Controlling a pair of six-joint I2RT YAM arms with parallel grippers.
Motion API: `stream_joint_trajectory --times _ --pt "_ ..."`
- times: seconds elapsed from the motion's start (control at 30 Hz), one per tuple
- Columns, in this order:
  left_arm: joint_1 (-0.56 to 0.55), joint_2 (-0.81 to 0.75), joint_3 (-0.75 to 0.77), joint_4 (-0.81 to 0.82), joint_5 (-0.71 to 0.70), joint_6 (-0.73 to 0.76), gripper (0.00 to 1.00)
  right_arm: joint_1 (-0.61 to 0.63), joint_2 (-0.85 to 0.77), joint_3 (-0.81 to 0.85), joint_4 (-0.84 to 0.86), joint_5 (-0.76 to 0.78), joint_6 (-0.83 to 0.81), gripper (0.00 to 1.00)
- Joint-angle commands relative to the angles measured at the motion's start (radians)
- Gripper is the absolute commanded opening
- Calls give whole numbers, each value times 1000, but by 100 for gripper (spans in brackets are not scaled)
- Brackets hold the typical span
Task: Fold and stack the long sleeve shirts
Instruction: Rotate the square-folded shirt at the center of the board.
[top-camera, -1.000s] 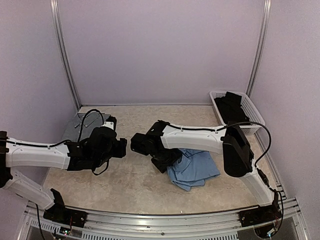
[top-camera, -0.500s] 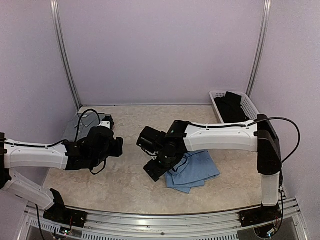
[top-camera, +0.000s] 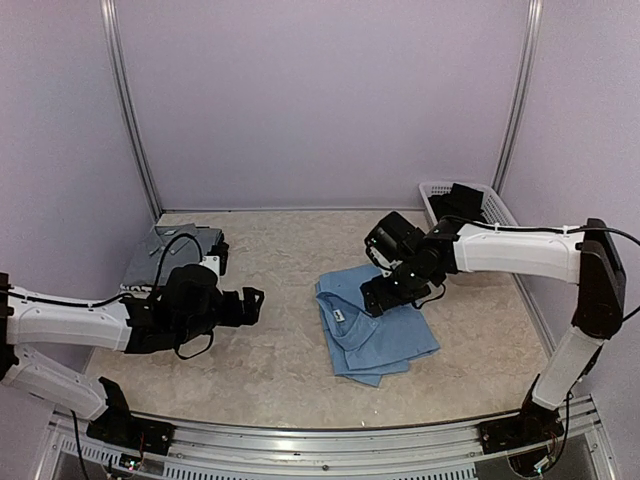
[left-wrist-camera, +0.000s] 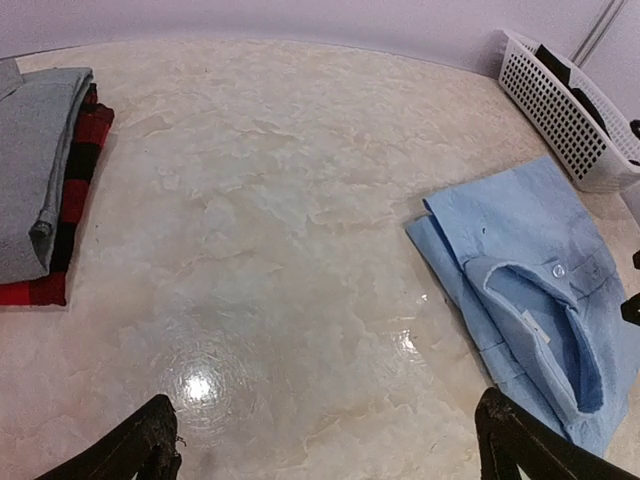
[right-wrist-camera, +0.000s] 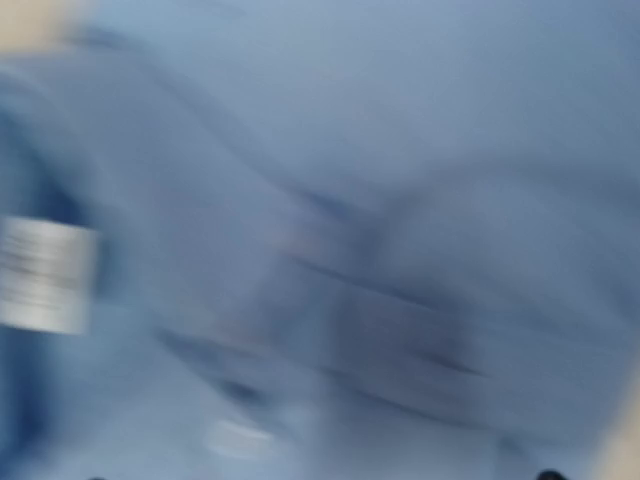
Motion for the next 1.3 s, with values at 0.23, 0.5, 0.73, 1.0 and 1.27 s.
stream_joint_trajectory --times 0.23,0.5,0.73,1.0,1.27 --pt "71 -55 0 42 84 -82 99 -255 -230 -440 219 -241 43 91" --pt "147 -55 31 -16 139 -118 99 -263 -246 -607 388 -422 96 88" --pt "310 -57 57 -52 238 -109 99 -111 -272 -670 531 -438 188 85" --pt "430 169 267 -218 137 46 99 128 -58 -474 621 -434 187 85" --pt "441 585 651 -517 -88 172 99 120 -107 -445 520 -373 110 86"
